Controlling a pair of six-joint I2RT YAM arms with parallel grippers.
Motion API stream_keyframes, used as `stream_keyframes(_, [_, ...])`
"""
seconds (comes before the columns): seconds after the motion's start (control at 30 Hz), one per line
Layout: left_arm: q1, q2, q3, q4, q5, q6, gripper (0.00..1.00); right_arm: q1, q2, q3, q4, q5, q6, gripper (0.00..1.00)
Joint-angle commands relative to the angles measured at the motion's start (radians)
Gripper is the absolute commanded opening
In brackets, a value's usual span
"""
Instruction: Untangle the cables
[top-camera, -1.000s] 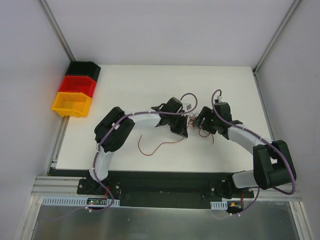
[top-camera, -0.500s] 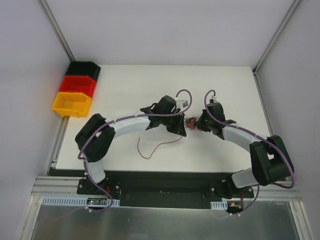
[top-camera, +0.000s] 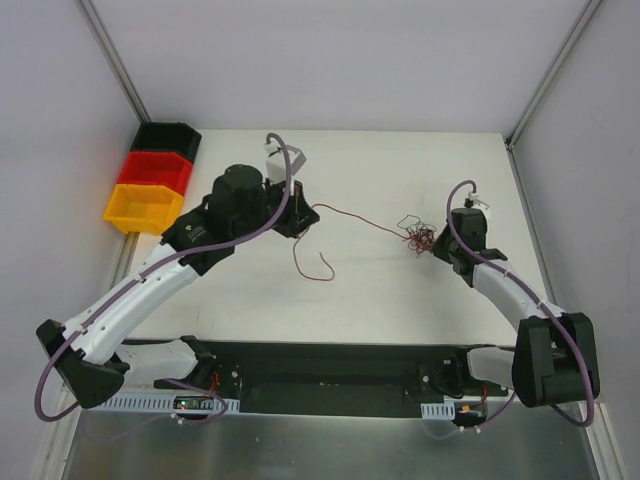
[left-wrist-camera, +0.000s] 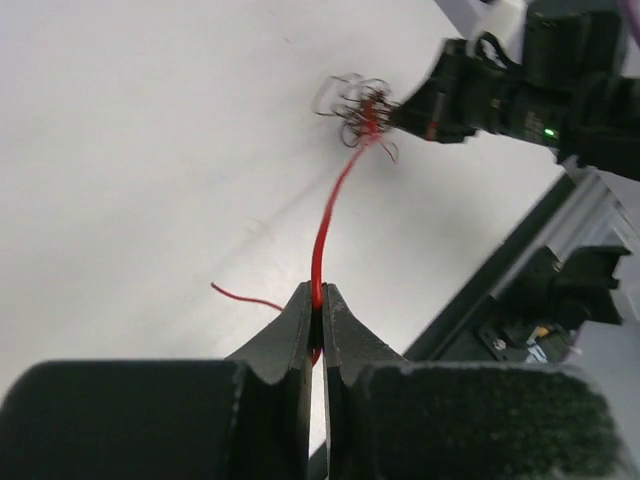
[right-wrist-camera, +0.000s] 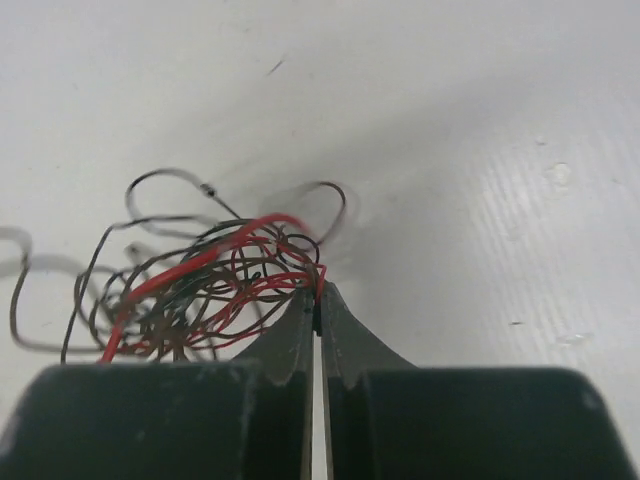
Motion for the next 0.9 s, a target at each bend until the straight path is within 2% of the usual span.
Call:
stream_keyframes(0.0, [0.047,-0.090,0.121,-0.154,-0.177,0.126,0.00,-0.081,-0.055,-0.031,-0.036,0.035,-0.046,0.00])
stream_keyframes(0.2, [0.064,-0.105,0.323,-0.269,-0.385,0.165,0.00,-0.138,-0.037,-0.060,-0.030,0.043,-0.027,0.00])
stream_keyframes(0.33, [0.069,-0.117,0.339,-0.284,-0.587,0.193,0.00,-0.158,-0.004,-0.052,-0.022,-0.002,-0.026,0.00])
stream_keyframes(0.4, [0.076,-0.127,0.328,-0.287,-0.631,0.189,0.00,-0.160,-0.007,-0.052,-0.019,-0.031,-0.035,0.00])
stream_keyframes(0.5, [0.081,-0.128,0.301,-0.289,-0.606,0.165,0.00,-0.161,-0.027,-0.072,0.014,-0.080,-0.041,0.00])
stream_keyframes(0.6, [0.081,-0.104,0.246,-0.287,-0.513,0.091,0.00,-0.161,-0.040,-0.089,0.044,-0.132,-0.047,0.00])
stream_keyframes(0.87, [0.081,-0.087,0.118,-0.276,-0.366,-0.022,0.00,-0.161,-0.035,-0.100,0.093,-0.144,-0.055,0.00])
